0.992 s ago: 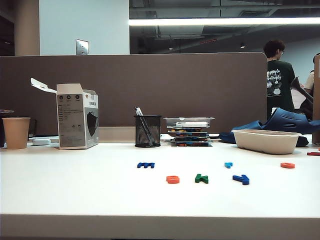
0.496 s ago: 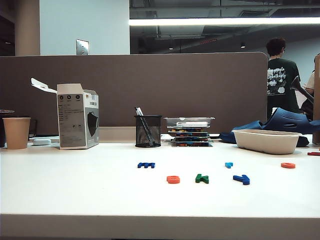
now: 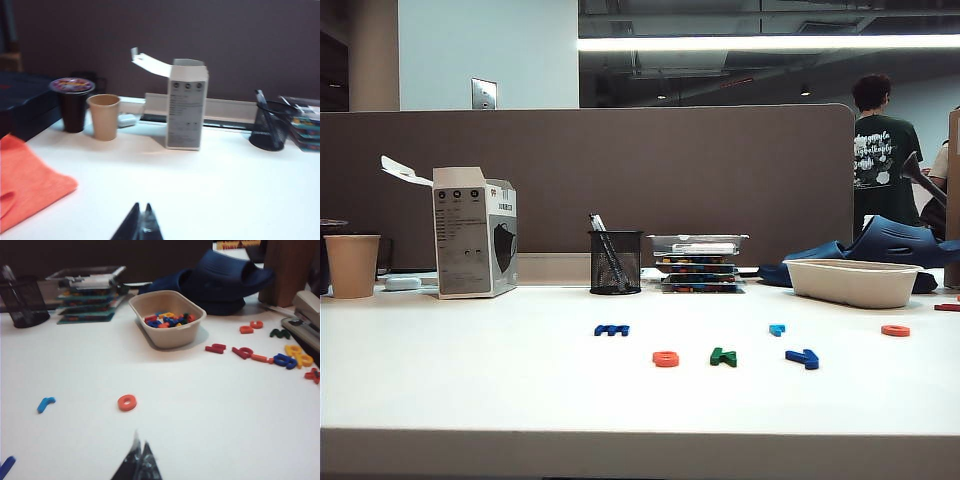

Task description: Select the appropriate letters from the row of letter magnets placed on the table to arrange into the word "sky".

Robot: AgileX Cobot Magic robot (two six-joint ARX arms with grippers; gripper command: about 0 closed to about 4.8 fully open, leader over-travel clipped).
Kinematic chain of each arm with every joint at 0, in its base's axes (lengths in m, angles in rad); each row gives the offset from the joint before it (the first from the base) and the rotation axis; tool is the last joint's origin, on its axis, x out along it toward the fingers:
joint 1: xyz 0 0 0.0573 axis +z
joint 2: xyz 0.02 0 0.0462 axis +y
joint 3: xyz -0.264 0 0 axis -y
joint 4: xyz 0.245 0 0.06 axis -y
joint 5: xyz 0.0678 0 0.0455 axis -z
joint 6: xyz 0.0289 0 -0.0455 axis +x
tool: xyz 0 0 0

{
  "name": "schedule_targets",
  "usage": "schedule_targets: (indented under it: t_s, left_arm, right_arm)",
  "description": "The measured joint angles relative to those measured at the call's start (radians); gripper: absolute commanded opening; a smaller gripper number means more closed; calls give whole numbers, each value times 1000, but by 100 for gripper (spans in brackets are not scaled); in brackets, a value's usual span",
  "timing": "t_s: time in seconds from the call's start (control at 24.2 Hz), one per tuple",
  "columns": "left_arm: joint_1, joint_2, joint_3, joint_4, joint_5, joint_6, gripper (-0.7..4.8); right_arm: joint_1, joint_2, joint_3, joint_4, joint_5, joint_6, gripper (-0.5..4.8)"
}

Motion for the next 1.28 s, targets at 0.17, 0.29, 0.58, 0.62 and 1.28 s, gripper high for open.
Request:
schedule_targets:
  t_s: [0.17,0.29,0.58,0.62,1.28]
  left_arm:
    - [0,-1,-45,84,27,27,-5]
    - [0,-1,-62,105,32,36,-5]
    - [0,-1,-81,105,32,45,-5]
    - [0,-1,-81,101,34,45,-5]
    - [0,-1,-81,88,36,45,-5]
  right_arm:
    - [0,0,0,13,21,-37,-6]
    - [0,0,0,13,33,-57,-5]
    - [-4,0,0,13,39,-62,-5]
    - [-3,0,0,13,39,-62,-5]
    - [-3,0,0,13,39,-62,-5]
